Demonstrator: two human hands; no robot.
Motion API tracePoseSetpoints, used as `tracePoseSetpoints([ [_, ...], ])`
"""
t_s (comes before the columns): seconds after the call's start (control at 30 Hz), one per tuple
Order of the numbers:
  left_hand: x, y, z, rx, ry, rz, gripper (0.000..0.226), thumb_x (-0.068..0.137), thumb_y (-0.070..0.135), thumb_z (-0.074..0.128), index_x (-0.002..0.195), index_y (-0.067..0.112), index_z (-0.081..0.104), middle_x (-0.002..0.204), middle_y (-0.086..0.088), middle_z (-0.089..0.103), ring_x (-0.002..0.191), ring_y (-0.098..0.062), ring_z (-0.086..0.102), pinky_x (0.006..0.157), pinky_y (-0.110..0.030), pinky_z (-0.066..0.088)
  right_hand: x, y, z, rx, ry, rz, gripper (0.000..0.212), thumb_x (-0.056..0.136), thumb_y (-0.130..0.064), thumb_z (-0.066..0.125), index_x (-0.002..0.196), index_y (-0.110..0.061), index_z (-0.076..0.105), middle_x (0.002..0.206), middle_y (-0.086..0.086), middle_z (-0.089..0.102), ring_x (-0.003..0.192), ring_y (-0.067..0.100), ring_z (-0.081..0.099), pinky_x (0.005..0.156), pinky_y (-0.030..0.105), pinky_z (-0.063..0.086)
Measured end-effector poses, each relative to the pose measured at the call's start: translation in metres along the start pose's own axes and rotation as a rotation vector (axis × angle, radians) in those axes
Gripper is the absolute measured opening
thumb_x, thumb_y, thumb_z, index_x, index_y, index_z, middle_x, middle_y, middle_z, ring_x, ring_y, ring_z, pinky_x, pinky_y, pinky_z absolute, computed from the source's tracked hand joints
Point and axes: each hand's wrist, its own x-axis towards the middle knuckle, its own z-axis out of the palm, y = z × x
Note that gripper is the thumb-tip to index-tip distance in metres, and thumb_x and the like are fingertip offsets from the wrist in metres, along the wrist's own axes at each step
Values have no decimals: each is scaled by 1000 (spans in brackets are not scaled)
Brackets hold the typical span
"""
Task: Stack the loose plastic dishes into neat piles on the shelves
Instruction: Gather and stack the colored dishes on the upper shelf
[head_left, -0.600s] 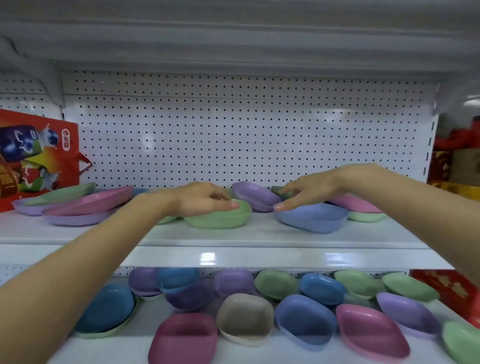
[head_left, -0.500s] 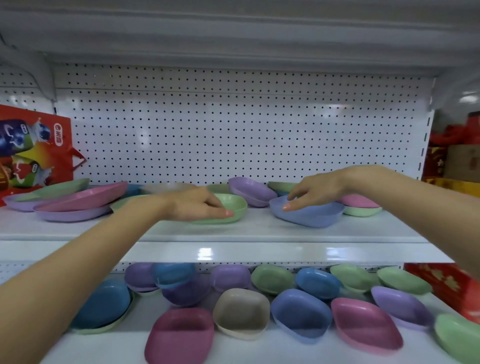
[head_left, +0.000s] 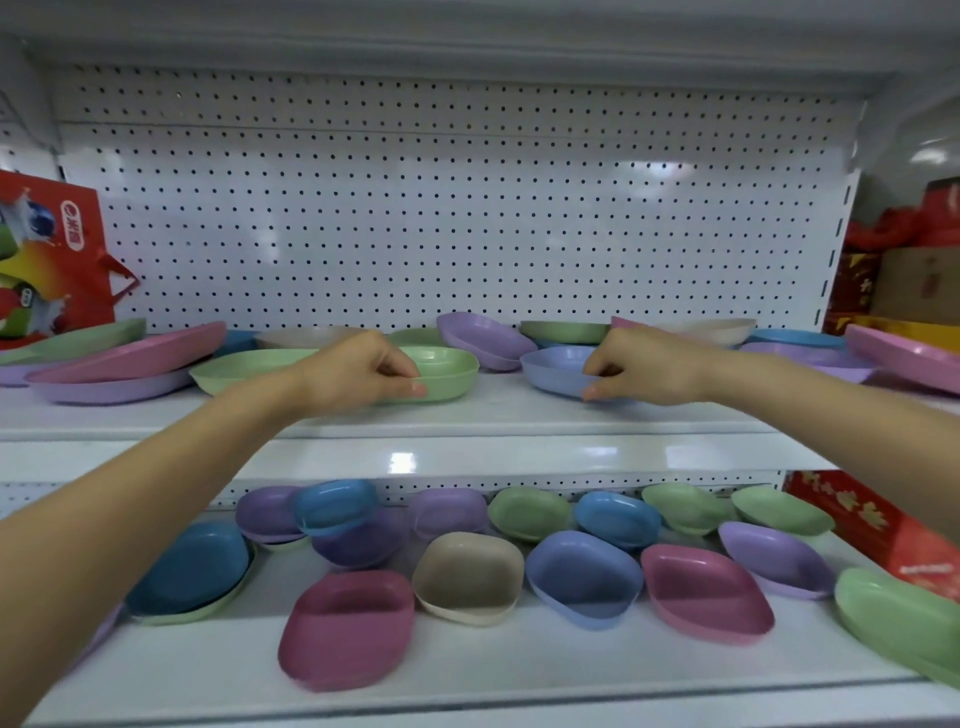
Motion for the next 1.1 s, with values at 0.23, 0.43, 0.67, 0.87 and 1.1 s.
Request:
tracePoseSetpoints([
  [0.23,-1,4,6,-58,37,44,47,87,17,64,53,-4,41,56,-5,24,57,-15,22,53,-25,21,-2,3,2,116,192,108,26,82,-23,66,59,-18,58,54,-1,44,59,17,38,61,31,36],
  [0.43,-4,7,0,-34,65,9,50,87,31,64,52,1,44,57,-7,28,58,-18,25,57,-28,25,-7,-4,-14,229,285,87,28,81,-22,69,57,-33,60,65,-4,65,66,15,56,75,34,50],
  [0.67,-35,-12,-35,-184,333,-76,17,86,37,60,87,26,73,90,13,74,90,1,67,86,-12,48,6,-45,-24,483,279,-194,13,84,-11,67,80,1,70,81,26,65,67,12,45,68,29,41],
  [0.87,-58,-29,-48,-197,419,-82,35,81,58,54,92,28,69,99,6,72,95,0,65,94,-27,47,38,-77,-9,466,167,-311,31,87,-17,65,71,9,55,65,18,37,62,12,27,57,24,26],
  [1.1,-58,-21,-45,-74,338,-84,27,93,39,50,106,26,69,108,17,69,105,2,59,100,-26,43,58,-89,7,431,160,-315,31,90,-22,61,65,-3,61,62,-2,35,62,7,26,59,25,26],
])
